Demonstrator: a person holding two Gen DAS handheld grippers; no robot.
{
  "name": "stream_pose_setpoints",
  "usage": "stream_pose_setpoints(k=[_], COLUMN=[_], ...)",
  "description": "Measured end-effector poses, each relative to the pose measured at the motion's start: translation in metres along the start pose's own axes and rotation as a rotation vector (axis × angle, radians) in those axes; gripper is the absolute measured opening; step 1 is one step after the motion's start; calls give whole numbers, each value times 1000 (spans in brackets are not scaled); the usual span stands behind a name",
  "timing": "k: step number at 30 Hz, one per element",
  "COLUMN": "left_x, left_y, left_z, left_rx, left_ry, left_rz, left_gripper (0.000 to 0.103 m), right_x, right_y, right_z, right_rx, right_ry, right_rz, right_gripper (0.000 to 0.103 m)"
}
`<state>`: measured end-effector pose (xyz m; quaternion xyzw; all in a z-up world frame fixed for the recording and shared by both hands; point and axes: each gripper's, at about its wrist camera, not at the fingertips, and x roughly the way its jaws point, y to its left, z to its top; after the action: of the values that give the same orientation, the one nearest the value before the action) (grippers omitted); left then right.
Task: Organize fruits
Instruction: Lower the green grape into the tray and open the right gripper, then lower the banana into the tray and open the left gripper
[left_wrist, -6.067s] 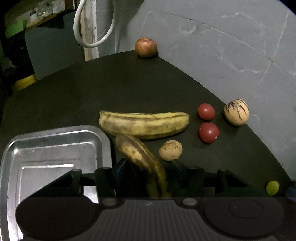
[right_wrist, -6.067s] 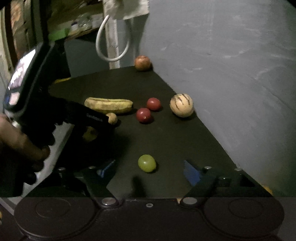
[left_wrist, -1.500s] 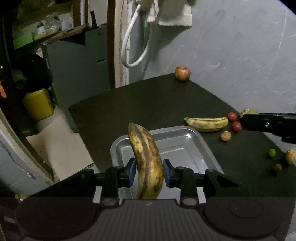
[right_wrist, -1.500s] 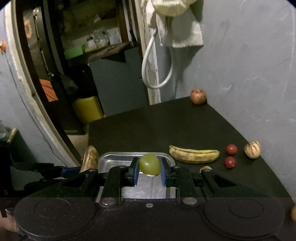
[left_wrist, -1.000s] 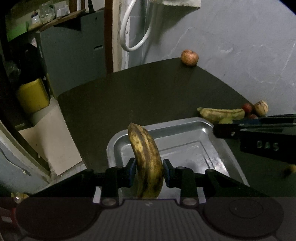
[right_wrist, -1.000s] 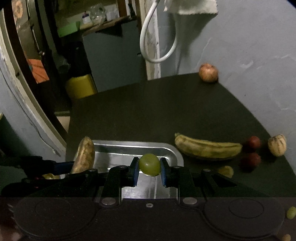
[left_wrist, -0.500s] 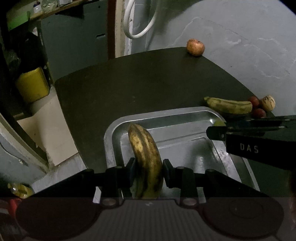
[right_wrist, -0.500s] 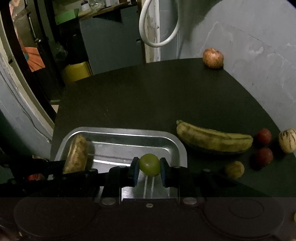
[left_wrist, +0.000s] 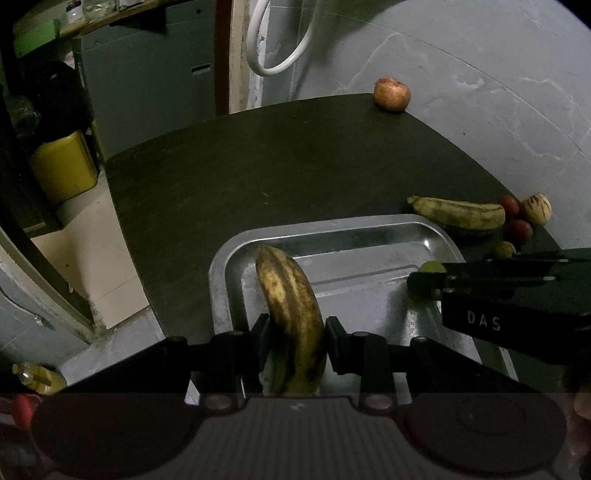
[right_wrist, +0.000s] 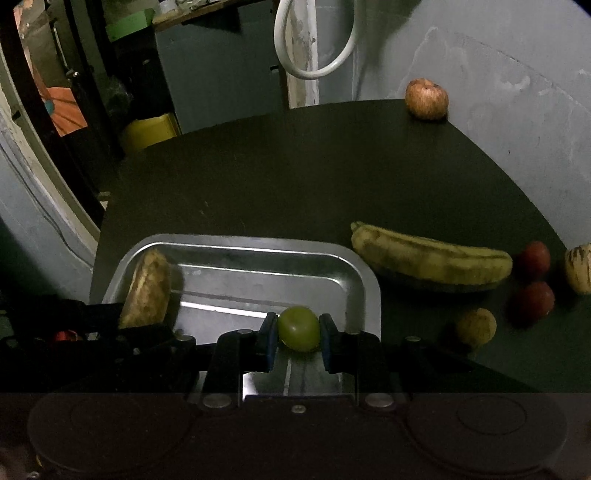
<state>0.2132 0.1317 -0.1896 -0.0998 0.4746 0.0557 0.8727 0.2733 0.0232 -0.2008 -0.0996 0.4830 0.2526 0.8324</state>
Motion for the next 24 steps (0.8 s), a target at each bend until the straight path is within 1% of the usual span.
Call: stream_pose_setpoints(k=[12,17,20,24], left_x=[0,-1,0,-2], left_y=[0,1,1,3], left_z=[1,1,1,1], left_rx=[-3,-3,-5,-10], left_ry=[2,3,1,-1], left_rz=[1,2,2,5], left_gripper=[35,35,36,40], right_x=[3,1,-1,-5], right_y=[-4,-5,-5,-6], right_z=[-1,1,2,4], right_rx=[17,29,34,36], right_ry=[8,7,2,-8], right_rz=[10,15,15,16], right_gripper=[28,33,34,40])
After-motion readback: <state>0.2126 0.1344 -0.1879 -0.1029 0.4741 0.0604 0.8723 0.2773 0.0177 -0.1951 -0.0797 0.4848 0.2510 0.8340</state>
